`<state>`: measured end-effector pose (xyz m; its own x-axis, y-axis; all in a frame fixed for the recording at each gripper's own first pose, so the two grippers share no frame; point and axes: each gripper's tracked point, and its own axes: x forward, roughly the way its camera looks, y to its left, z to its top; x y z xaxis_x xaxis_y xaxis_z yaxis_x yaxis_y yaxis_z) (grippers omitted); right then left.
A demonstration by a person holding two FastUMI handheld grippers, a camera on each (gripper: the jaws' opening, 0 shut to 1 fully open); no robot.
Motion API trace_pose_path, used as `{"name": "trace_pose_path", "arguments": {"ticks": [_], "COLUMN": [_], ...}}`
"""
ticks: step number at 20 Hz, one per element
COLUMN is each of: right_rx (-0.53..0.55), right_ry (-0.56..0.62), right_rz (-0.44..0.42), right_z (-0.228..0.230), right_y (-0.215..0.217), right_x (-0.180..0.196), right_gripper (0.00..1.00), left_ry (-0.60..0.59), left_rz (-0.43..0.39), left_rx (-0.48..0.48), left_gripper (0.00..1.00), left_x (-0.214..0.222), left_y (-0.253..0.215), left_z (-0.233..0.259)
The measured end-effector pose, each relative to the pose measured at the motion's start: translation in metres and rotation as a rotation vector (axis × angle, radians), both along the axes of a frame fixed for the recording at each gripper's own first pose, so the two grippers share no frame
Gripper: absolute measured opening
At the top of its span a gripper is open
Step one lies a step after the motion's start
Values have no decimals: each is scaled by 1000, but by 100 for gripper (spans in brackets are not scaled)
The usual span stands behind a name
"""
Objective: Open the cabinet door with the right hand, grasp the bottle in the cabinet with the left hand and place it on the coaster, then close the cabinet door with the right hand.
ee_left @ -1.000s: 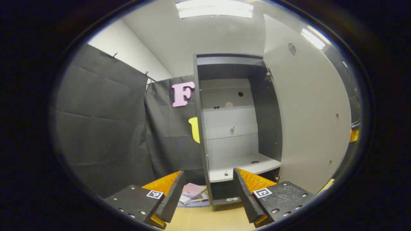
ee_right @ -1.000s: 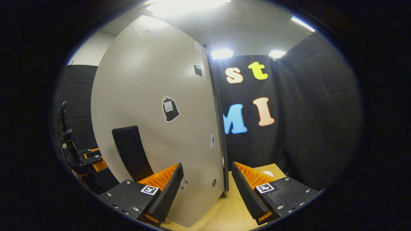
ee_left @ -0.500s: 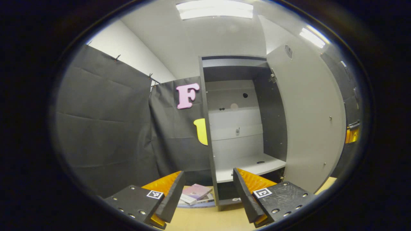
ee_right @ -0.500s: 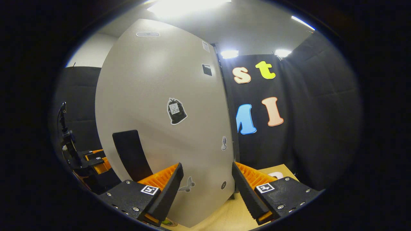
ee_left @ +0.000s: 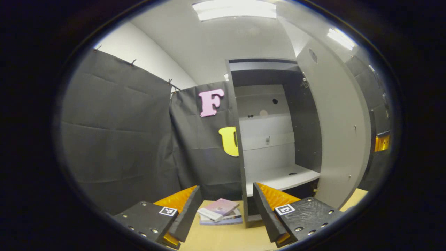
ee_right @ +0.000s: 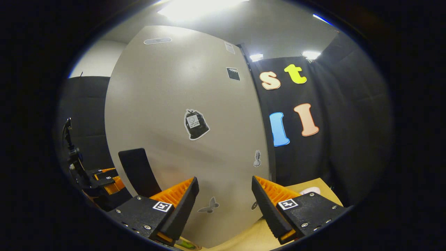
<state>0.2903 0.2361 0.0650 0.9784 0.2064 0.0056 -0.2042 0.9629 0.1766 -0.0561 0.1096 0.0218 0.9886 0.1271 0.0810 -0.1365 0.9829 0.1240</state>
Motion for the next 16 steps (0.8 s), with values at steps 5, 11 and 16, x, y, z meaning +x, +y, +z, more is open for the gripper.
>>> {"name": "trace_pose_path", "arguments": {"ticks": [5, 11, 16], "right_rx": [6, 10, -59], "right_ry": [3, 3, -54], "right_rz": [33, 73, 44], "right_z": [-3, -2, 13], "right_y": [21, 45, 46], "right_x": [20, 48, 55], "right_gripper": [95, 95, 95], "left_ry": [-3, 7, -2], "left_rz": [36, 93, 79], "left_rx": [14, 23, 3], "left_gripper": [86, 92, 79], "left_x": [1, 2, 12], "left_y": [21, 48, 43], "left_z": [3, 1, 7]}}
